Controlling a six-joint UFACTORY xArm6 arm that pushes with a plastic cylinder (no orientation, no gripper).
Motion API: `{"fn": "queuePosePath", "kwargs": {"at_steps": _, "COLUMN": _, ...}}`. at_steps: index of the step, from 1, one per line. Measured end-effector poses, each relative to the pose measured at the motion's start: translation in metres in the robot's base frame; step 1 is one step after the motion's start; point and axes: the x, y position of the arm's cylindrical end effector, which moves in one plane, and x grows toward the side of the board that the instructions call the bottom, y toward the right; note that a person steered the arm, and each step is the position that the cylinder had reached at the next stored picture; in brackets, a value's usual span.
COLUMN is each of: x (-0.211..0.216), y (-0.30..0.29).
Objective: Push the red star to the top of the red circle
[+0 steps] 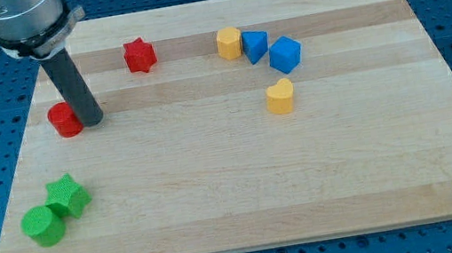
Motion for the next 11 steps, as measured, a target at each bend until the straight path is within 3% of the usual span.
{"fn": "queuePosePath", "kwargs": {"at_steps": 1, "x": -0.009, "y": 0.009}}
{"fn": "queuePosePath", "kwargs": {"at_steps": 3, "x": -0.039, "y": 0.086}}
{"fn": "queuePosePath", "kwargs": {"at_steps": 5, "x": -0.093, "y": 0.129}}
{"fn": "queuePosePath", "kwargs": {"at_steps": 7, "x": -0.125, "y": 0.124}}
{"fn": "queuePosePath", "kwargs": {"at_steps": 11, "x": -0.116, "y": 0.066}}
